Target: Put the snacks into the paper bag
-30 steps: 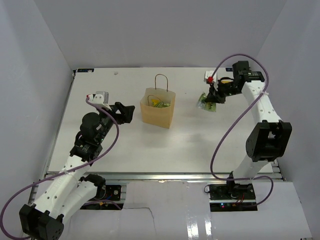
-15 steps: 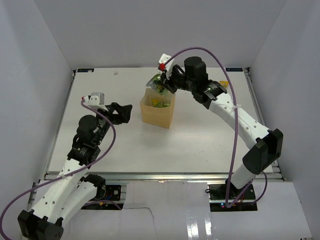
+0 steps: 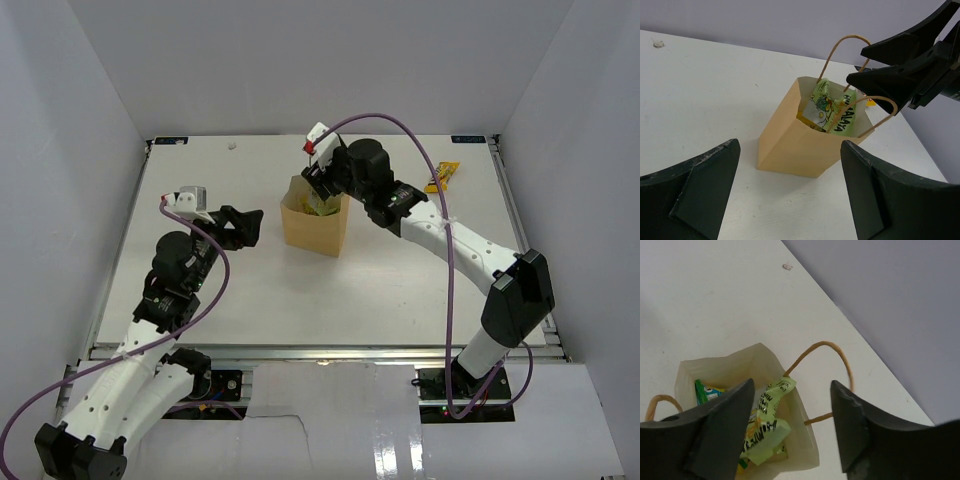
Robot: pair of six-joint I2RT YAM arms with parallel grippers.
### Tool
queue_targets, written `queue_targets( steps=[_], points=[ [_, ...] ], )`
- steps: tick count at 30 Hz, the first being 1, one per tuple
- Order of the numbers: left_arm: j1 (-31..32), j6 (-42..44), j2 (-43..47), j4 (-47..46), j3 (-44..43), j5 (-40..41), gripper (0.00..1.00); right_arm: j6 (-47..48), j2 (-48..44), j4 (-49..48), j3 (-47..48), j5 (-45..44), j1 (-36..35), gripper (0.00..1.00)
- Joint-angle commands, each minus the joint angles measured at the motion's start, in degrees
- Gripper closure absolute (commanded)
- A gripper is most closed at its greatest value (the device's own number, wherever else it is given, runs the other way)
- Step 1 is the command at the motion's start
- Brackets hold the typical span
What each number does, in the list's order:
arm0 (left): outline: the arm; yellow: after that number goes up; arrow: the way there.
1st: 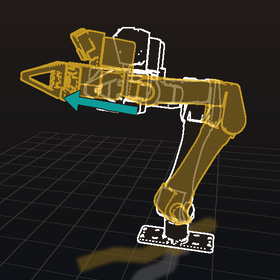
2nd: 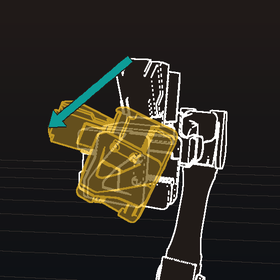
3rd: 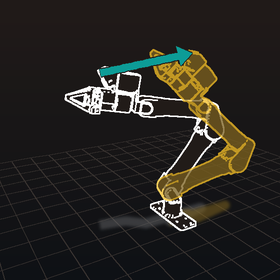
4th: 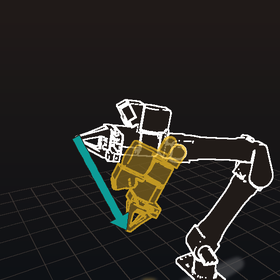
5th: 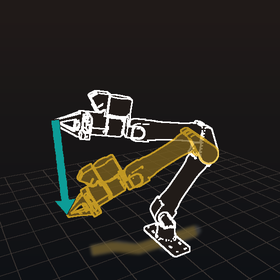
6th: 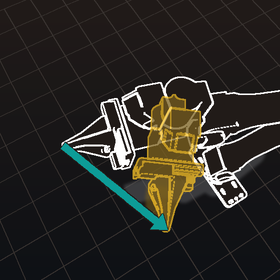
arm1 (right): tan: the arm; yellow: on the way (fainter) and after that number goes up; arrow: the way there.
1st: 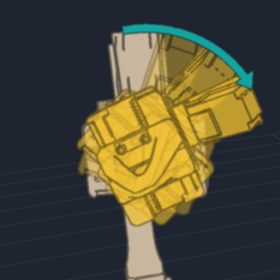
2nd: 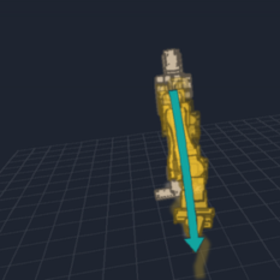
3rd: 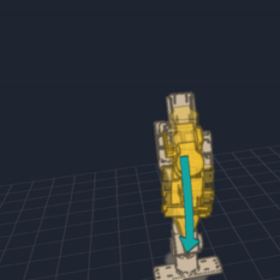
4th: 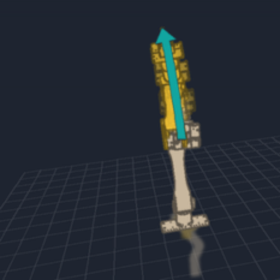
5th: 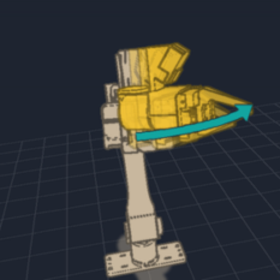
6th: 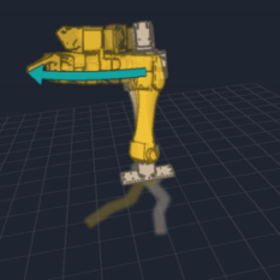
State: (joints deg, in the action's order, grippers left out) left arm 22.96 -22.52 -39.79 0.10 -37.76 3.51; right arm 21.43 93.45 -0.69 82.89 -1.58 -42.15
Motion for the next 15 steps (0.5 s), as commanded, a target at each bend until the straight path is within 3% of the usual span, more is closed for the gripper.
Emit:
queue_targets(
  steps=[1, 5, 6, 8, 9, 12, 13, 15],
  points=[
    [-0.28, -0.24, -0.46, 0.34, -0.04, -0.34, 0.08, 0.8, -2.65, -3.8, -0.8, 0.52, -0.48, 0.28],
    [-0.28, -0.24, -0.64, 0.34, -0.04, -0.43, 0.08, 2.56, -6.6, -2.74, -1.5, 4.04, -0.3, 0.16],
    [-0.28, -0.24, -0.81, 0.34, -0.04, -0.43, 0.08, 3.87, -7.4, -2.13, -1.51, 6.22, -0.04, 0.07],
    [-0.28, -0.15, -0.81, -1.23, -0.04, -0.43, 0.08, 5.02, -9.41, 2.24, -0.55, 9.65, 2.41, 0.01],
    [-0.28, -0.15, -0.9, -1.24, -0.04, -0.43, 0.08, 4.59, -9.86, 3.84, -0.1, 15.24, 4.16, 0.04],
    [-0.28, -0.15, -0.99, -1.42, 0.14, -0.52, 0.08, -1.37, -8.73, 11.4, 3.59, 31.57, 16.36, 0.04],
    [-0.28, -0.24, -0.99, -1.42, 0.23, -0.61, 0.08, -3.39, -8.46, 11.67, 3.24, 33.56, 22.49, 0.04],
    [-0.28, -0.42, -1.34, -1.77, 0.4, -0.7, 0.08, -7.71, -6.62, 13.34, 2.01, 34.72, 27.45, 0.03]
  ],
)
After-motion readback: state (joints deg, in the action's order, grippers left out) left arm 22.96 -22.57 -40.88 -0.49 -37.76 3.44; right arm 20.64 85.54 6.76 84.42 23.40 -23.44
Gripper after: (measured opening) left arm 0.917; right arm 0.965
